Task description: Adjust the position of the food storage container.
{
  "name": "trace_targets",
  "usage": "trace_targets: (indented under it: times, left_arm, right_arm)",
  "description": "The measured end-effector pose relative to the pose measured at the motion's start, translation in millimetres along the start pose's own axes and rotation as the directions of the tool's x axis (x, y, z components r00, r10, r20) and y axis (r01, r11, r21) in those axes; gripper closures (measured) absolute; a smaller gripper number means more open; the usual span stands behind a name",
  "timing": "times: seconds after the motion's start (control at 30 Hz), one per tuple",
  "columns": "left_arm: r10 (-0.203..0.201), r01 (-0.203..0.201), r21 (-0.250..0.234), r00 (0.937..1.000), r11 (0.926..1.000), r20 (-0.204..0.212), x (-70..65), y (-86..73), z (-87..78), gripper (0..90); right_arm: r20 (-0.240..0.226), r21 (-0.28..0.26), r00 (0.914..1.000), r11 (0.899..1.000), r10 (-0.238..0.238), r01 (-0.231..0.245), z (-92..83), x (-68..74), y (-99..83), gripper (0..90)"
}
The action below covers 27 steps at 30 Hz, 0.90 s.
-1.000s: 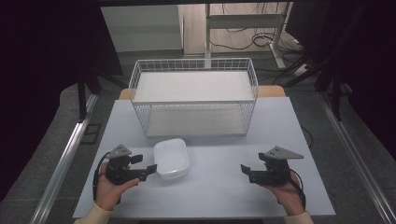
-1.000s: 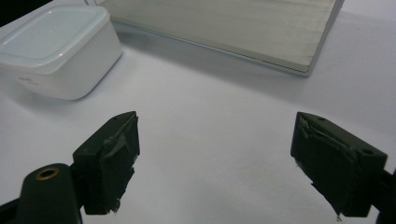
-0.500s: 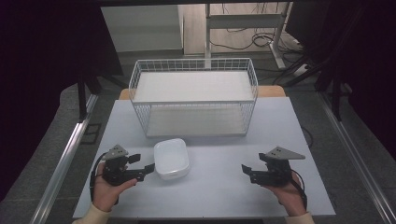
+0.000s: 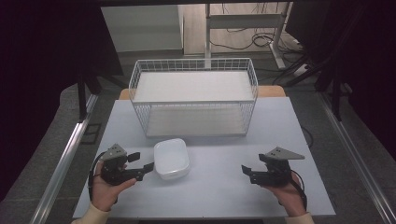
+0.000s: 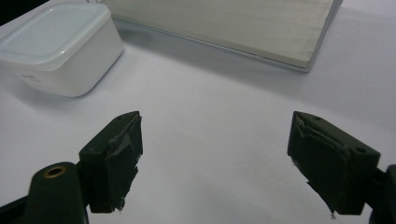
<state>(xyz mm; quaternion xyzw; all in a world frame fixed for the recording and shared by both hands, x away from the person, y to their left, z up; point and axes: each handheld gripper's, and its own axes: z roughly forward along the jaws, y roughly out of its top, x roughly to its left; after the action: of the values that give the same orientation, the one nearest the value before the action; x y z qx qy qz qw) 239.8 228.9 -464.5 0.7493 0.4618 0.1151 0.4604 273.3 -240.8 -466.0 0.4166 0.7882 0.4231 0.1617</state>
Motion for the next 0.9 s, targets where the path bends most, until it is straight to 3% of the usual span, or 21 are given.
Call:
trace_targets:
  times: [0.23, 0.43, 0.57, 0.9]
  left_arm:
    - [0.001, -0.002, 0.018, 0.9996, 0.9998, 0.027, -1.2, 9.7, 3.7, 26.0]
    - [0.009, -0.01, 0.018, 0.9997, 0.9998, 0.022, 0.0, 18.2, 3.3, 29.9]
    - [0.014, -0.014, 0.031, 0.9999, 0.9994, 0.001, 2.6, 27.1, 4.1, 32.0]
    - [0.042, -0.04, 0.069, 0.9986, 0.9968, -0.031, 9.4, 51.0, 8.7, 33.9]
  right_arm:
    - [0.005, -0.024, 0.9999, 1.0, 0.014, -0.014, -7.9, -1.9, 3.2, 18.2]
    - [-0.037, -0.034, 0.9984, 0.998, 0.043, -0.044, -9.3, -3.5, 3.5, 18.2]
    - [-0.03, -0.03, 0.9991, 0.999, 0.03, -0.03, -9.2, -2.9, 3.7, 18.2]
    - [-0.024, -0.016, 0.9987, 0.999, 0.045, -0.046, -7.0, -5.2, 1.8, 18.4]
